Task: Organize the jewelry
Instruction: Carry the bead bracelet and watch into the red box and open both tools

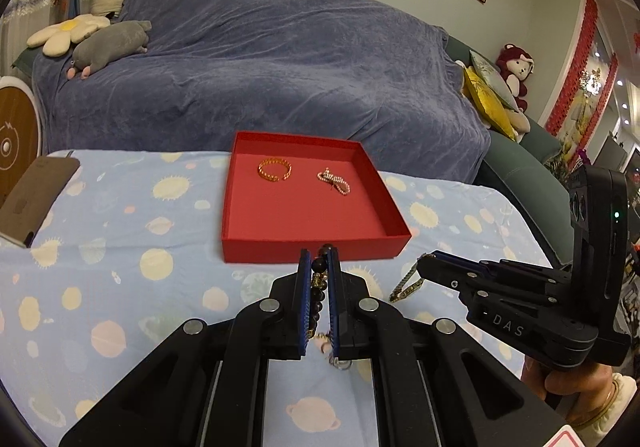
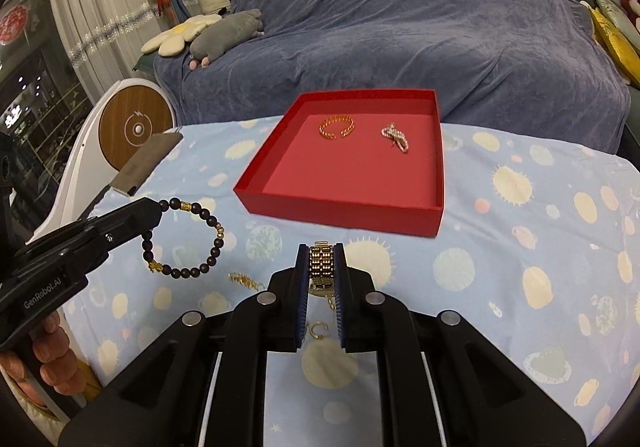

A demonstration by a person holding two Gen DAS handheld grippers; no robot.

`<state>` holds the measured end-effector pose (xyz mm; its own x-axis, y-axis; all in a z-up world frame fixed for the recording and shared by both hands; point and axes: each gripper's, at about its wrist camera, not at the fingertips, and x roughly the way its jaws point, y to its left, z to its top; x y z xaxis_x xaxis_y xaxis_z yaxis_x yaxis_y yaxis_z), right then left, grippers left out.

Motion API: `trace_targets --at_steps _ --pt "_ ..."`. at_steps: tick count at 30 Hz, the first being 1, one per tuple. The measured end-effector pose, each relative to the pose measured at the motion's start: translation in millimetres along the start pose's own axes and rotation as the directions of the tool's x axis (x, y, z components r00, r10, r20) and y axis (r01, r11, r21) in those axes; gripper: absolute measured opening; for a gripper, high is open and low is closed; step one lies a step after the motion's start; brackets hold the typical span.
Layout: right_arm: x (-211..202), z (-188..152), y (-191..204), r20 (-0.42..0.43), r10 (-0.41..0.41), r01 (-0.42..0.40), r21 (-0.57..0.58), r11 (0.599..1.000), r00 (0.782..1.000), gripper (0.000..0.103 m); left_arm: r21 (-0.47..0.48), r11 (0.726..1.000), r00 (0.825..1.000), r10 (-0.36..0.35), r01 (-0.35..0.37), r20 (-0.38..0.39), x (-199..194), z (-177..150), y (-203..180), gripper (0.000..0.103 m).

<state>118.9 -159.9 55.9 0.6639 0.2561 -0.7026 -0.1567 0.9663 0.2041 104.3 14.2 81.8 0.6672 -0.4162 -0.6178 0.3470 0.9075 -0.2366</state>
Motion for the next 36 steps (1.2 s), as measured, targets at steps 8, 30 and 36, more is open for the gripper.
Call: trace_targets --at_steps 8,30,36 --pt "31 75 -19 0.035 -0.034 0.034 0.009 0.999 0.999 0.011 0.054 0.998 1.000 0.023 -0.023 0.000 59 73 4 0.005" --pt "157 90 -70 -0.070 -0.098 0.105 0.093 0.990 0.993 0.012 -0.003 0.996 0.988 0.092 -0.093 -0.127 206 87 46 0.013" --pt "109 95 -70 0.015 -0.107 0.105 0.110 0.988 0.994 0.035 -0.013 0.992 0.988 0.127 -0.129 -0.084 177 87 48 0.048"
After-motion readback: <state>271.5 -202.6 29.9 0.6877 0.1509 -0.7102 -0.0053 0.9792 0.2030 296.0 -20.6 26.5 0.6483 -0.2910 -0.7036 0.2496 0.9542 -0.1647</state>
